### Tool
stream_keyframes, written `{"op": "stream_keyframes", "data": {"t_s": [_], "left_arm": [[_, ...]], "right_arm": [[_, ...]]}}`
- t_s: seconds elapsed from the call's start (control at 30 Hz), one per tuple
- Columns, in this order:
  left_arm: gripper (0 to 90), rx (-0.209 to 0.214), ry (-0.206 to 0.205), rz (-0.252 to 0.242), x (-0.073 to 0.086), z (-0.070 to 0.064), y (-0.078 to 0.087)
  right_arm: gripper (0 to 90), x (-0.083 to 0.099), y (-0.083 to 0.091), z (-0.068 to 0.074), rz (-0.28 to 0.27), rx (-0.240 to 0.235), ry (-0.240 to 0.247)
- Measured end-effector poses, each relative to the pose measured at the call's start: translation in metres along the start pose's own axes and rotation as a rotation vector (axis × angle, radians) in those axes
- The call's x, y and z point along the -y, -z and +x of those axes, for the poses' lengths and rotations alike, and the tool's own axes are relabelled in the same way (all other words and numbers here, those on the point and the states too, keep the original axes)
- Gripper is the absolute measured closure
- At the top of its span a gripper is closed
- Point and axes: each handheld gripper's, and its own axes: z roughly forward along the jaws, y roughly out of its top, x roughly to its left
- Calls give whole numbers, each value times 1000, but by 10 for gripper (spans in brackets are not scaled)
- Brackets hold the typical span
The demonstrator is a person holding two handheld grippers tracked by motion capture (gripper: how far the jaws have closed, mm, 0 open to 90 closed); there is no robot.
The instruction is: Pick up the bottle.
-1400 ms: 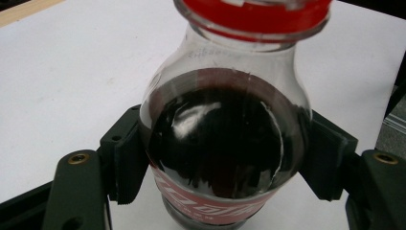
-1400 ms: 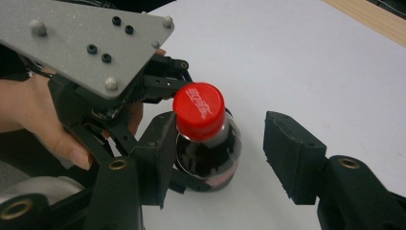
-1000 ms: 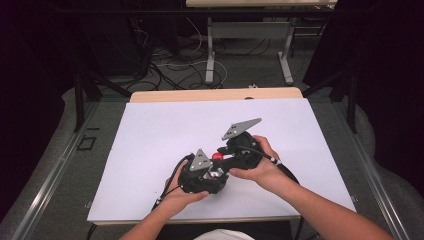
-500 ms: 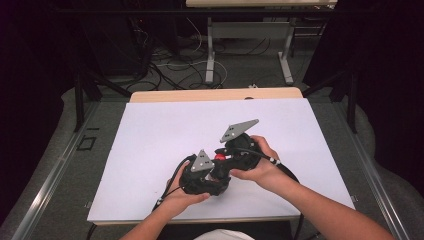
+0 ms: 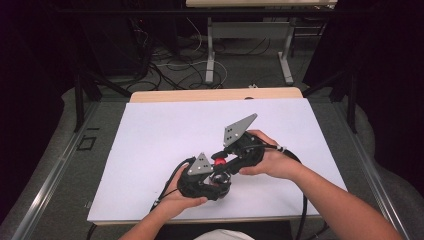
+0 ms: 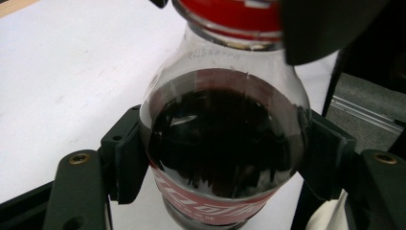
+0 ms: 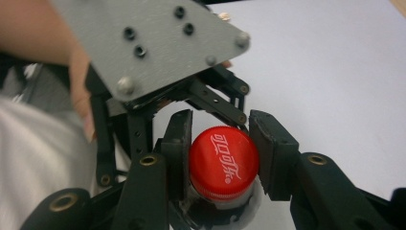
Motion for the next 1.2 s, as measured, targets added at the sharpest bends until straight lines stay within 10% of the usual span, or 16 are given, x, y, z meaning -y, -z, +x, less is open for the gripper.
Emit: {"op": "stream_keyframes", "data": {"t_s": [0.13,0.27,0.63,1.03,1.2], "left_arm": [[299,10,6,-17,0,-2,0],[298,-23,9,-22,-1,0,0],[298,-83,95,-22,-2,9,1],[298,-120,111,-31,-4,7,-1],[299,-112,100,-19,-3,7,0]], "right_arm": [[613,1,2,-6,-15,-97,98],[582,0,3,-6,-17,-60,64],[490,-2,4,24,-57,343,-233],[602,-6,-4,27,-84,375,-339],[608,-6,-2,24,-73,345,-299]]}}
